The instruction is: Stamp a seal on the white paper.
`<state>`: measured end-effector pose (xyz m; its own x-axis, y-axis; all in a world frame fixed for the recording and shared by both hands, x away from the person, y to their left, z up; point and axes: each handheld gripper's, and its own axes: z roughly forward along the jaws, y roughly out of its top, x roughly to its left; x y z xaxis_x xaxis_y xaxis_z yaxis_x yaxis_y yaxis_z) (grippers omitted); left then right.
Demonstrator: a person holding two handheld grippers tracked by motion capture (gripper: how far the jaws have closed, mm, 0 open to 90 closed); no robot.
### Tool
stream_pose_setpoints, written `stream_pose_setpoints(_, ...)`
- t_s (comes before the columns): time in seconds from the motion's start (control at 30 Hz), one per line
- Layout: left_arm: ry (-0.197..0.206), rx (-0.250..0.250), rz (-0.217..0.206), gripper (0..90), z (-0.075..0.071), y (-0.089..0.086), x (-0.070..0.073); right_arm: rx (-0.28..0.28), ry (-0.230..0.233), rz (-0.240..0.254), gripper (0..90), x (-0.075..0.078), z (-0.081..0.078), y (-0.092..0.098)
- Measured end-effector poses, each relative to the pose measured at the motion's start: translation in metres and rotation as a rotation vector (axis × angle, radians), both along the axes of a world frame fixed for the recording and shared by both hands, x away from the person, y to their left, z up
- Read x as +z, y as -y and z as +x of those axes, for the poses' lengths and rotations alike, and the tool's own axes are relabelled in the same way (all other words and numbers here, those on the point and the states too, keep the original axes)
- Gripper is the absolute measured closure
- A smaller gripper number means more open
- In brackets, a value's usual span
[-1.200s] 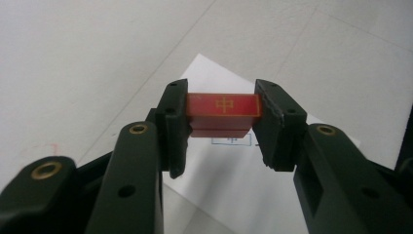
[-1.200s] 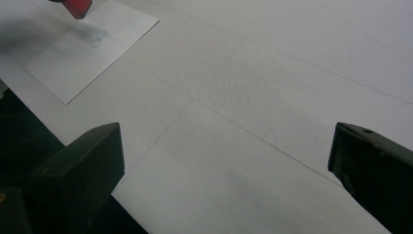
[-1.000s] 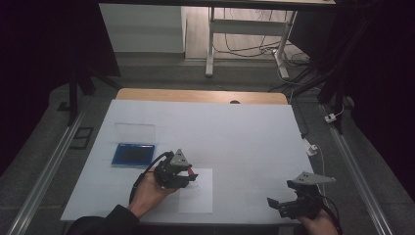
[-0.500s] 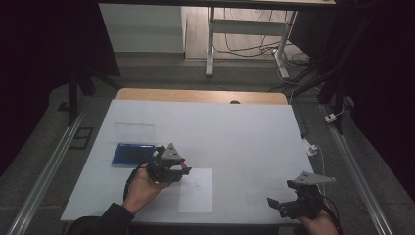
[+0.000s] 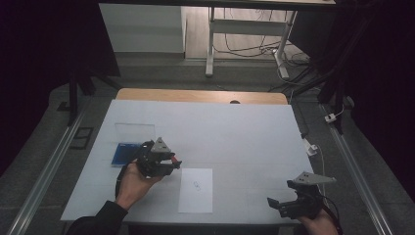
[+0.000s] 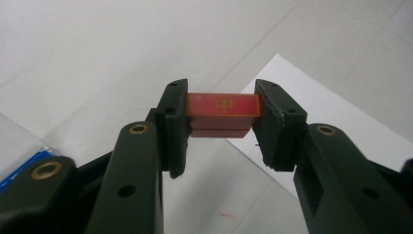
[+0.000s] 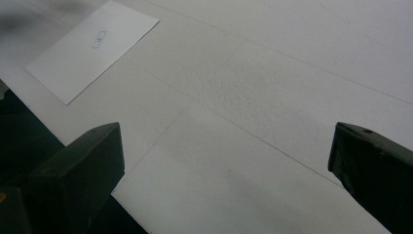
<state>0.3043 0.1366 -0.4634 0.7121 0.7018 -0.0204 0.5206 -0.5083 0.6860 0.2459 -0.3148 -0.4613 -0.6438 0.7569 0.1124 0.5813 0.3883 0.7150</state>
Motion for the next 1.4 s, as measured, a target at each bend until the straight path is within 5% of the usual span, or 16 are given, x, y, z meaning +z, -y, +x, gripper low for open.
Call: stream_pose_setpoints(1.4, 0.007, 0.243, -0.009, 58.5, 0.022, -0.071, -0.001, 0.000, 0.000, -0.004, 0.0, 0.000, 0.000, 0.000)
